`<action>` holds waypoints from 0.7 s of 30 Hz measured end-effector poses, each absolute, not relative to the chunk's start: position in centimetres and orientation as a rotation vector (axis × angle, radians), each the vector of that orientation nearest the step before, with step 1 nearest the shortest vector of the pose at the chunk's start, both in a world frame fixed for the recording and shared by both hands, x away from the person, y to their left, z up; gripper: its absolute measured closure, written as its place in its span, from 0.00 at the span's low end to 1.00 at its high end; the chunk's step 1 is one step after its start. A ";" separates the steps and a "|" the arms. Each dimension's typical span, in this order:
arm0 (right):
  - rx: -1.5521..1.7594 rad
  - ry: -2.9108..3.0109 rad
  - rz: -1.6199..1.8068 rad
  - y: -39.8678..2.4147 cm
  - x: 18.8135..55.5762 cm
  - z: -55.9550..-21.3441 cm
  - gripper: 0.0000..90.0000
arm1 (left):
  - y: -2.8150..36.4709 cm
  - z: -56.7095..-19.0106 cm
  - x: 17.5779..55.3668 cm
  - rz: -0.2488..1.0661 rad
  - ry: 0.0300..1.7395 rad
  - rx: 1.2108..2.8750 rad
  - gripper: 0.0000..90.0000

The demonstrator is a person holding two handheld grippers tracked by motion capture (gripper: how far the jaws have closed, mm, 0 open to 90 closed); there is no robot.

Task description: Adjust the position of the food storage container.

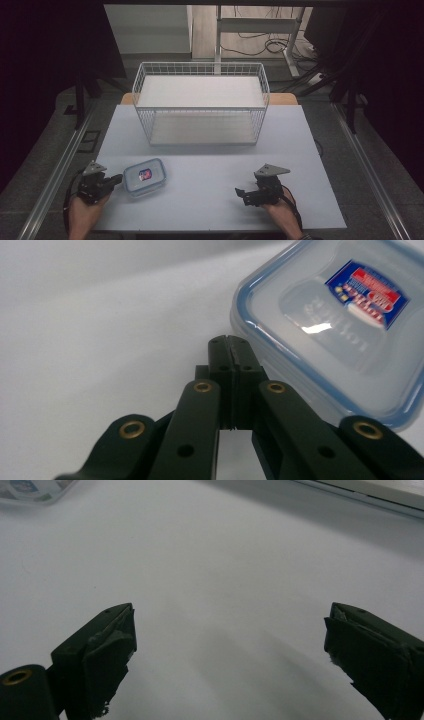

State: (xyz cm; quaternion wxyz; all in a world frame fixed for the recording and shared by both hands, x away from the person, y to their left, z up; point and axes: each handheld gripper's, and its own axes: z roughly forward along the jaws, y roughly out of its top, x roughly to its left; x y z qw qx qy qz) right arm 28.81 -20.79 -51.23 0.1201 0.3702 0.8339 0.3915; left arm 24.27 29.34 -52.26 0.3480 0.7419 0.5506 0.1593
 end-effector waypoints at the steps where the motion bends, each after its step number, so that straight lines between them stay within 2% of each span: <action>1: 1.075 2.435 1.143 -20.7 28.8 -51.2 0.07 | 29.0 -52.2 24.5 0.399 1.418 1.916 1.00; 7: 1.084 2.441 1.124 -20.7 28.9 -51.4 0.07 | 26.2 -51.9 26.2 0.364 1.354 1.950 1.00; 10: 1.095 2.436 1.111 -20.9 28.9 -51.4 0.07 | 23.6 -51.8 27.7 0.345 1.300 1.976 1.00; 21: 1.115 2.439 1.084 -21.1 29.0 -51.6 0.07 | 17.6 -51.6 29.5 0.291 1.180 2.030 1.00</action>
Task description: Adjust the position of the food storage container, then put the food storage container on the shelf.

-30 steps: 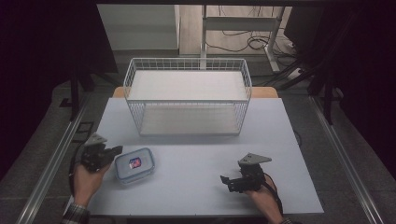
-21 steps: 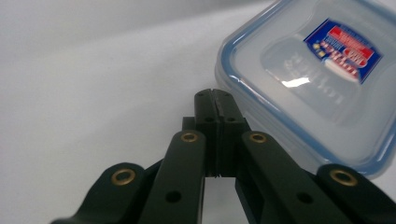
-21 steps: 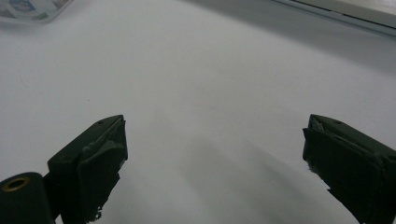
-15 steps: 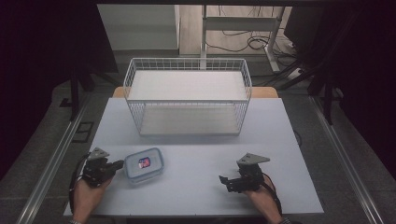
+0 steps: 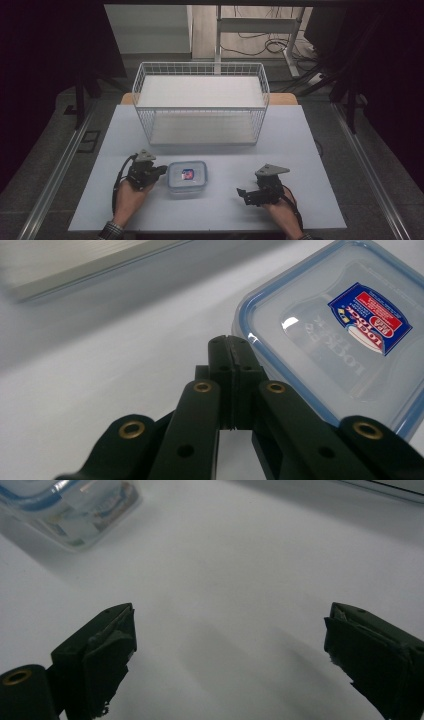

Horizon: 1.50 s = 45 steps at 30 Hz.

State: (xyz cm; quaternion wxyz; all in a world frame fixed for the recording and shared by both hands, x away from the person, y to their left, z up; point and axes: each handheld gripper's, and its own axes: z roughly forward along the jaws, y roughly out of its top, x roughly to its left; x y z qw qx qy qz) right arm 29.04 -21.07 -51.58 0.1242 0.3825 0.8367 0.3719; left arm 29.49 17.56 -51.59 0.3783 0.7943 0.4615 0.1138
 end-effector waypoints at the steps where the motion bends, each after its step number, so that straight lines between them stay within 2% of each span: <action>1: 1.117 2.440 1.078 -21.1 29.1 -51.6 0.07 | 17.1 -51.6 29.6 0.286 1.169 2.034 1.00; 8: 1.131 2.433 1.075 -21.3 29.1 -51.6 0.07 | 13.8 -51.8 29.8 0.234 1.082 2.068 1.00; 11: 1.124 2.434 1.075 -21.2 29.1 -51.6 0.07 | 14.0 -51.5 29.6 0.236 1.069 2.072 1.00; 15: 1.113 2.432 1.083 -21.4 29.0 -51.4 0.07 | 16.2 -51.1 29.2 0.259 1.083 2.020 0.81; 19: 1.117 2.426 1.106 -21.6 29.0 -51.4 0.07 | 17.9 -51.1 28.5 0.276 1.087 1.976 0.49; 22: 1.107 2.429 1.138 -21.6 29.0 -51.3 0.06 | 18.6 -51.4 28.1 0.298 1.069 1.973 0.30; 24: 1.094 2.432 1.163 -21.5 29.0 -51.3 0.06 | 18.8 -51.4 27.9 0.299 1.073 1.966 0.21; 26: 1.092 2.435 1.177 -21.5 29.0 -51.2 0.06 | 18.9 -51.4 27.8 0.273 1.070 1.953 0.19; 29: 1.072 2.429 1.192 -21.1 28.9 -50.8 0.06 | 18.8 -51.3 27.7 0.243 1.066 1.933 0.09; 33: 1.085 2.427 1.215 -20.9 28.9 -50.3 0.06 | 18.2 -51.0 27.4 0.201 1.040 1.927 0.07; 37: 1.064 2.455 1.224 -19.7 28.9 -49.4 0.01 | 17.3 -50.9 27.3 0.161 0.997 1.949 0.05; 45: 1.107 2.533 1.255 -17.9 29.6 -49.2 0.00 | 15.4 -50.7 28.0 0.112 0.957 1.965 0.07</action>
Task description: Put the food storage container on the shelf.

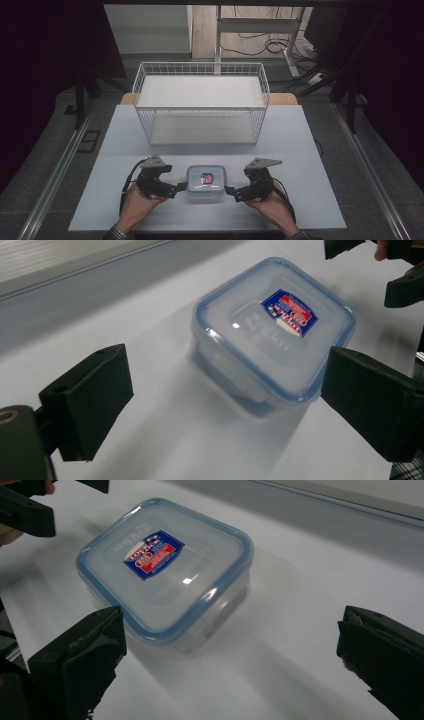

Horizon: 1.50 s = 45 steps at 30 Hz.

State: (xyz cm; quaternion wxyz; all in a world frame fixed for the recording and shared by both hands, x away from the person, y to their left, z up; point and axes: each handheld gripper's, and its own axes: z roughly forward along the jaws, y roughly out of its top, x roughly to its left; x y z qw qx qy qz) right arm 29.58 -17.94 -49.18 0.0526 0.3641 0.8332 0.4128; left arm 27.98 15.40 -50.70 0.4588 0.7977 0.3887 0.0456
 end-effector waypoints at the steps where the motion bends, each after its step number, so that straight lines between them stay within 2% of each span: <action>1: 1.120 2.547 1.261 -17.7 29.7 -49.1 0.00 | 15.0 -50.8 28.2 0.104 0.952 1.968 0.07; 10: 1.141 2.651 1.272 -15.3 31.9 -49.8 0.07 | 12.5 -51.7 29.6 0.093 0.954 2.043 0.06; 15: 1.191 2.752 1.312 -14.8 32.7 -51.4 0.14 | 12.5 -53.0 30.3 -0.092 0.942 1.999 0.03; 16: 1.205 2.770 1.342 -14.8 32.7 -51.6 0.16 | 12.5 -53.1 30.3 -0.134 0.930 1.992 0.06; 18: 1.200 2.780 1.329 -14.9 32.5 -51.5 0.17 | 12.4 -52.9 30.0 -0.124 0.930 2.003 0.10; 19: 1.190 2.779 1.322 -15.0 32.1 -51.2 0.24 | 12.4 -52.7 29.7 -0.107 0.934 2.010 0.12; 20: 1.190 2.779 1.322 -15.0 32.1 -51.2 0.24 | 12.6 -52.6 29.4 -0.092 0.933 2.012 0.12; 23: 1.175 2.768 1.356 -15.7 31.5 -50.9 0.38 | 13.2 -52.4 28.7 -0.095 0.946 1.992 0.22; 25: 1.181 2.764 1.386 -16.3 31.3 -50.9 0.42 | 13.6 -52.5 28.2 -0.126 0.961 1.967 0.28; 27: 1.185 2.775 1.404 -16.8 31.3 -50.9 0.46 | 14.0 -52.7 27.9 -0.164 0.970 1.937 0.39; 32: 1.206 2.777 1.509 -18.1 31.1 -51.0 0.60 | 14.9 -52.8 27.6 -0.197 0.947 1.885 0.53; 38: 1.245 2.763 1.576 -18.5 30.9 -51.0 0.63 | 15.8 -53.2 27.6 -0.257 0.937 1.822 0.61; 45: 1.225 2.723 1.588 -18.4 30.8 -50.8 0.64 | 16.0 -53.3 28.0 -0.266 0.944 1.784 0.63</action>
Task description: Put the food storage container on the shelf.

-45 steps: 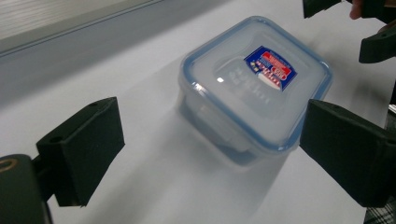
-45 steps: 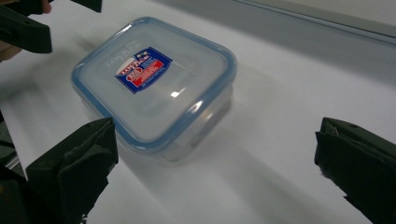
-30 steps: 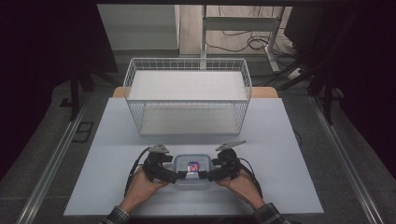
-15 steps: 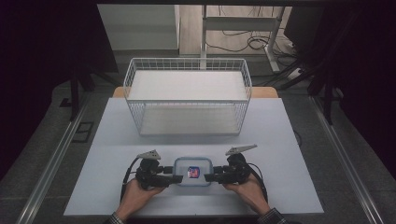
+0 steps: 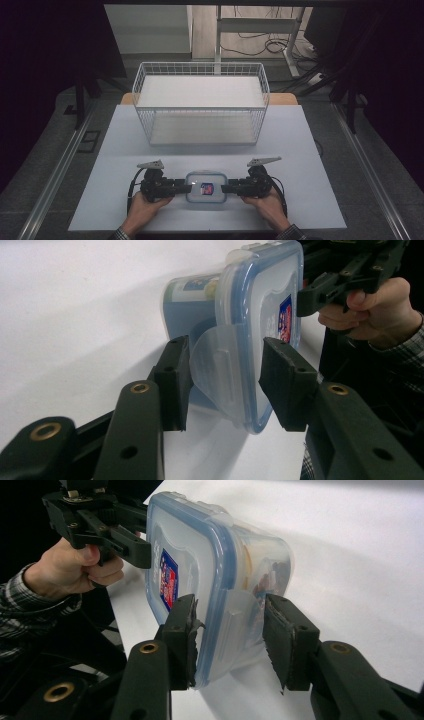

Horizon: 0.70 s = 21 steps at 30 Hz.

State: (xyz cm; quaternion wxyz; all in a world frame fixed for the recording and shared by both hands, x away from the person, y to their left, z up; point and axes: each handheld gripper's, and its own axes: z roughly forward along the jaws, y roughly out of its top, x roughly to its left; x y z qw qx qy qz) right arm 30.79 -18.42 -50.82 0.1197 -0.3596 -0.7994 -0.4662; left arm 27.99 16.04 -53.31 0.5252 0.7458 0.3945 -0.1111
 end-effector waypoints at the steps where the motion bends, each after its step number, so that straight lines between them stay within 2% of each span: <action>1: -1.055 -2.330 -1.374 -18.5 30.8 -50.7 0.64 | 16.1 -53.2 28.1 -0.268 0.941 1.778 0.63; 21: -1.048 -2.281 -1.488 -18.0 32.9 -47.6 0.65 | 17.0 -49.7 30.0 -0.225 0.931 1.738 0.63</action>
